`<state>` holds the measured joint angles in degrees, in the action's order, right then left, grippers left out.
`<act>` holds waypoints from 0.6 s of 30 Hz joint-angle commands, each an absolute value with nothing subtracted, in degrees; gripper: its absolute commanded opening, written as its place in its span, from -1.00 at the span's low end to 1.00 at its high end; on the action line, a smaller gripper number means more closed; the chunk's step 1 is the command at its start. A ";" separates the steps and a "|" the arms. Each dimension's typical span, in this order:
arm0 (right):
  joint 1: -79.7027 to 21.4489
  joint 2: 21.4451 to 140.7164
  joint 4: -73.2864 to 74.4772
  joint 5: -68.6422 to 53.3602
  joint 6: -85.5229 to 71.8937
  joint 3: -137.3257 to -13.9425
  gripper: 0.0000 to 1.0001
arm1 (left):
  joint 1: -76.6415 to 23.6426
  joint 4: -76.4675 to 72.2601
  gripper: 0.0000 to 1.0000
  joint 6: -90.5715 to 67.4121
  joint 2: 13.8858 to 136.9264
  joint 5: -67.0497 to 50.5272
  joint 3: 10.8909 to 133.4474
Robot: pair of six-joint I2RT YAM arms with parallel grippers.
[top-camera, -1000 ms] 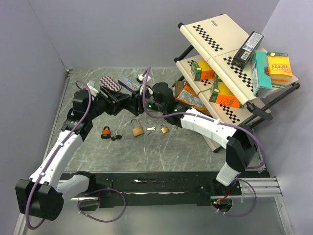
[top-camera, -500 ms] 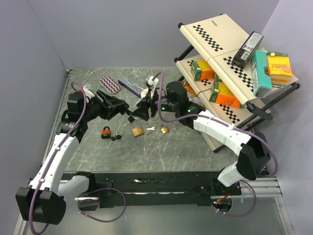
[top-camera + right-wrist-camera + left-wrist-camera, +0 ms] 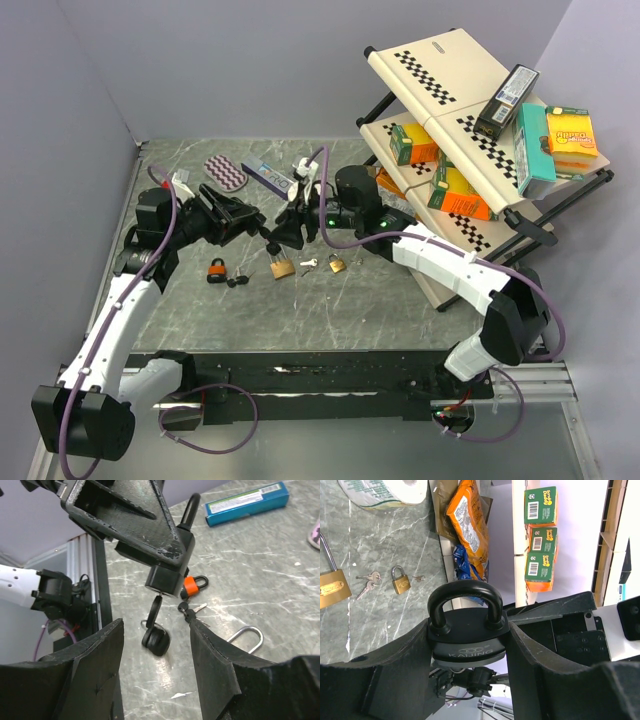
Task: Lock with the key
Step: Remove the key from the lock.
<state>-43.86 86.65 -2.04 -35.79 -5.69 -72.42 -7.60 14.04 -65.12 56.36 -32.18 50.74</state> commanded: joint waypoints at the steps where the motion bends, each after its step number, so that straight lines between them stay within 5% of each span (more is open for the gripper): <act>1: -44.38 88.06 -4.31 -37.62 -7.12 -76.11 0.22 | -7.82 7.38 -0.98 -64.51 53.70 -34.19 52.73; 9: -45.70 90.96 -2.81 -36.74 -6.51 -78.84 -0.11 | -8.44 7.56 -0.98 -63.28 53.79 -33.93 53.52; 15: -46.32 91.06 -1.76 -36.04 -5.45 -78.58 -0.59 | -8.44 9.05 -0.98 -62.93 53.44 -31.04 53.70; 18: -46.49 90.88 -1.49 -36.38 -5.62 -78.05 -0.98 | -8.44 9.31 -0.98 -62.23 53.96 -29.02 54.66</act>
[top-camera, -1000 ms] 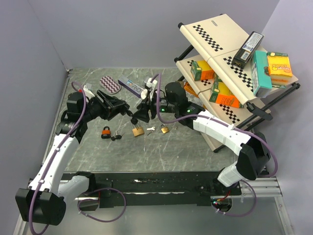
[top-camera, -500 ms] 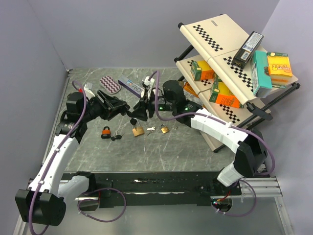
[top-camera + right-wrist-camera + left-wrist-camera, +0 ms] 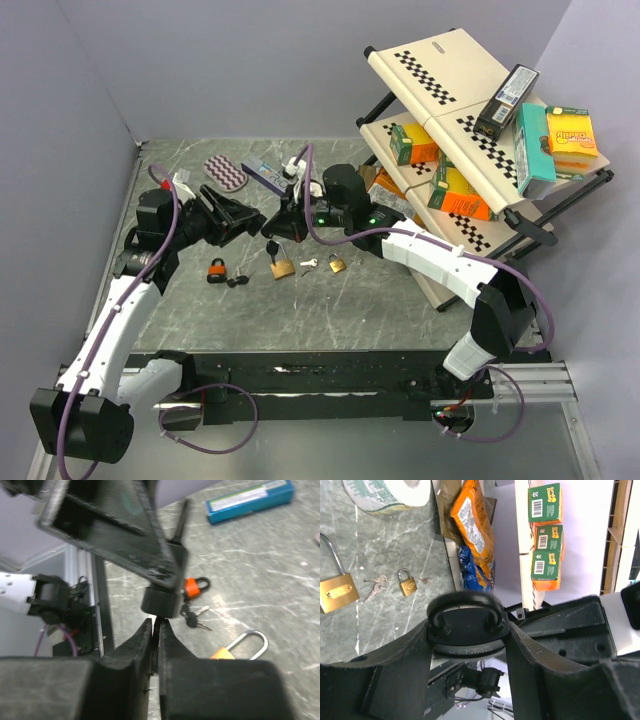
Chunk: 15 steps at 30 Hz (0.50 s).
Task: Lock with the key
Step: Remove the key from the lock.
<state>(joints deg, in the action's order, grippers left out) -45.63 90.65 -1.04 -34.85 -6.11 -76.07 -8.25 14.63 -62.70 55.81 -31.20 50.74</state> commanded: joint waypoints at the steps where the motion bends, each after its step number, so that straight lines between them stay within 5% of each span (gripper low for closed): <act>1: -46.49 90.79 -1.58 -36.47 -5.71 -77.79 -1.00 | -8.52 9.66 -0.98 -61.70 54.23 -28.22 55.71; 15: -47.37 87.19 -3.25 -34.46 -7.82 -71.81 -1.00 | -2.82 11.16 -0.98 -59.07 60.99 -16.26 66.53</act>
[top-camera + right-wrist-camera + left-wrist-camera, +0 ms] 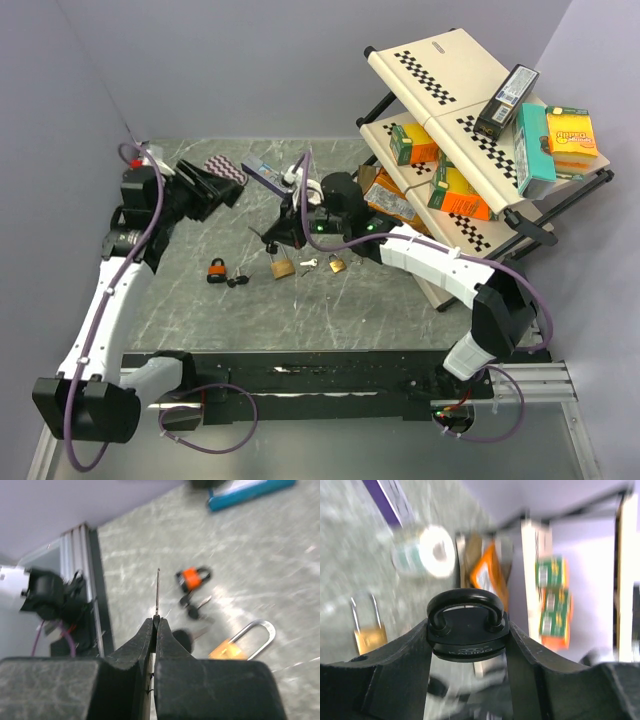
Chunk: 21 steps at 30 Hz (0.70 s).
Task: Lock with the key
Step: Remove the key from the lock, then place the key at the center of the board.
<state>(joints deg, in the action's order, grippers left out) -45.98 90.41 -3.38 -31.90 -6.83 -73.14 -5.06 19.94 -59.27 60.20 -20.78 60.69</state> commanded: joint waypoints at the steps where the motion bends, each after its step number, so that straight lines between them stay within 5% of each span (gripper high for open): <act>1: -47.37 87.19 -3.25 -34.37 -7.74 -71.72 -1.00 | -1.94 11.51 -0.98 -57.84 61.34 -16.43 67.40; 12: -47.20 99.83 -4.39 -35.42 -16.50 -86.56 -1.00 | 16.66 42.39 -0.99 -20.44 71.27 -33.55 80.93; 21: -52.73 120.29 -12.30 -34.89 -26.97 -102.37 -1.00 | 30.22 58.53 -0.99 3.30 77.25 -32.79 84.29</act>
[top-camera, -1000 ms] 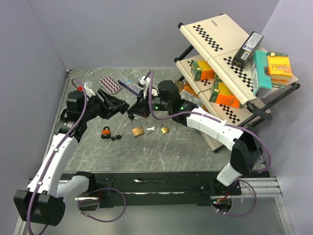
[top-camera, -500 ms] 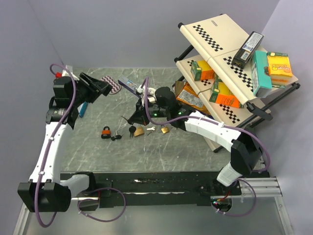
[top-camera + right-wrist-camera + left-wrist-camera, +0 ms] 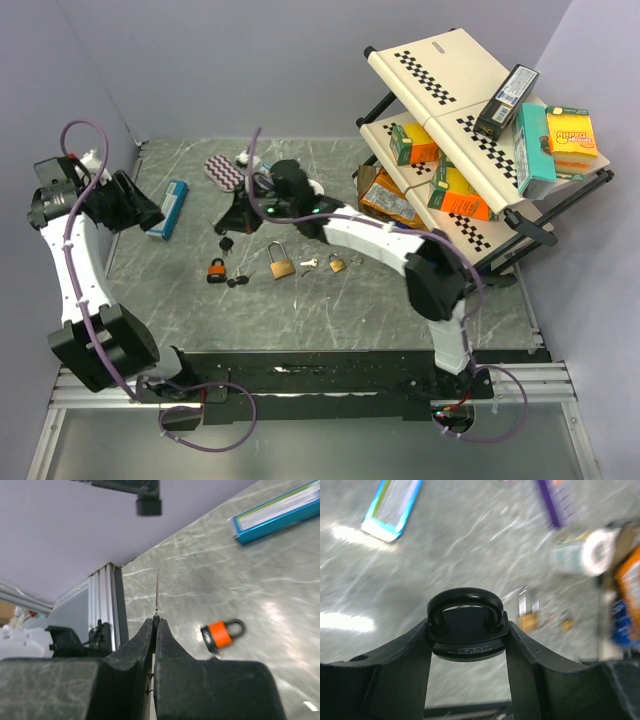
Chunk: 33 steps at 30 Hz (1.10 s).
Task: Lock with the key
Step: Place the key at the center of the board.
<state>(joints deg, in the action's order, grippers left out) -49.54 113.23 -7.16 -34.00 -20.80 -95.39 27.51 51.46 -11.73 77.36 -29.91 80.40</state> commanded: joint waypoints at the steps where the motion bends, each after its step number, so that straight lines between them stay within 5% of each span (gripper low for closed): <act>1: -53.69 122.06 -12.65 -35.15 -27.50 -105.96 -1.00 | 30.76 59.49 -0.99 4.04 77.43 -31.13 84.11; 15: -60.29 142.02 -20.30 -31.12 -36.21 -116.02 -1.00 | 37.61 61.70 -0.99 13.18 75.85 -26.72 77.17; 33: -60.38 148.45 -20.38 -19.34 -36.91 -117.07 -0.98 | 39.02 61.26 -0.98 19.95 75.93 -27.86 66.97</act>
